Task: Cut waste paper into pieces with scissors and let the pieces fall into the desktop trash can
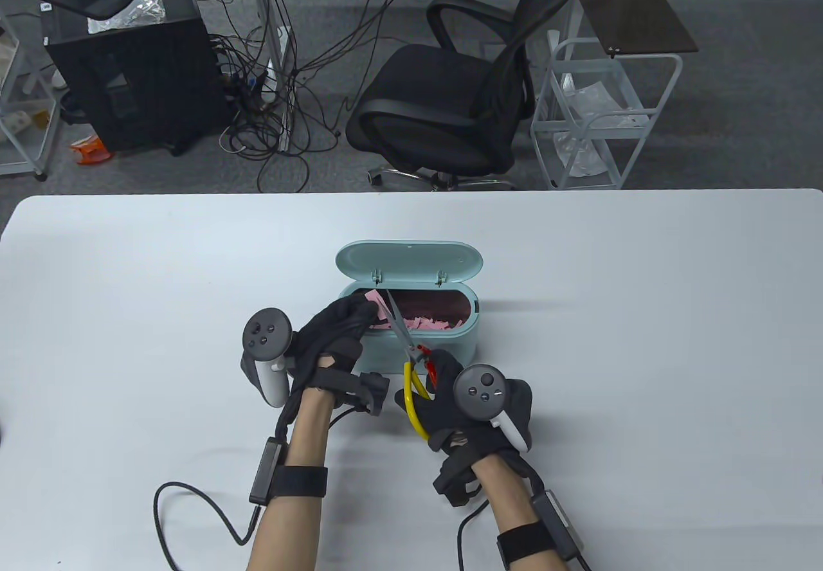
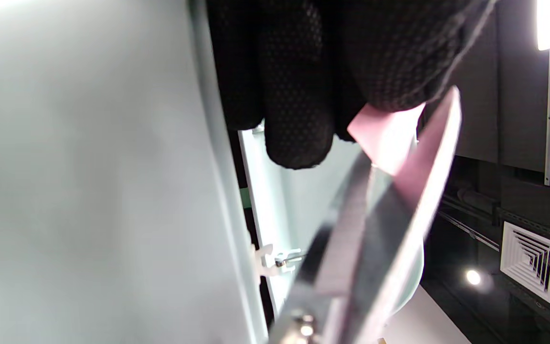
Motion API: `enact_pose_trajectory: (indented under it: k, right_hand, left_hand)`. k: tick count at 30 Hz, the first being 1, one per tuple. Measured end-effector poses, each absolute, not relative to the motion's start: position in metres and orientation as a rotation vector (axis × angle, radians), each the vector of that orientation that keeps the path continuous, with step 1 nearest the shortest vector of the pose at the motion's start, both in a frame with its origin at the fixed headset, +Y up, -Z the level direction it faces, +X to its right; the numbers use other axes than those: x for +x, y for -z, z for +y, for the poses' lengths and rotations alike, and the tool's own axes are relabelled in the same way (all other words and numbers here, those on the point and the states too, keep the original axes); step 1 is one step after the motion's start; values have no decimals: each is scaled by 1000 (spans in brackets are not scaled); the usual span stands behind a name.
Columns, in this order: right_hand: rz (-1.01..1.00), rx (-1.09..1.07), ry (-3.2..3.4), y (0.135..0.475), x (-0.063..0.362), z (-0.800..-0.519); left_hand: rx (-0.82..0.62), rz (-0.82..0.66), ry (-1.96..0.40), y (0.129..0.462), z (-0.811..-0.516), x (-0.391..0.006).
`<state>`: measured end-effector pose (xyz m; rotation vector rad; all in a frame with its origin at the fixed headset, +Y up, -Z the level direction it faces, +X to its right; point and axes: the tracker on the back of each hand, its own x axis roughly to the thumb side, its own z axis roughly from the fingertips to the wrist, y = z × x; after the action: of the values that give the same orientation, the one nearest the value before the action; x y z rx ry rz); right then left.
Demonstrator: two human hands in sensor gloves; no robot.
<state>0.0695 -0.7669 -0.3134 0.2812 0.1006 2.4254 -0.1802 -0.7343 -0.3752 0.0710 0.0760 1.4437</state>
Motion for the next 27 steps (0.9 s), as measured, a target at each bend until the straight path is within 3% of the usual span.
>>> enact_pose_trajectory:
  k: [27]
  right_hand:
    - [-56,242,-2290,318,70,-756]
  left_hand:
    - [80,62,-1377,377,-734,-179]
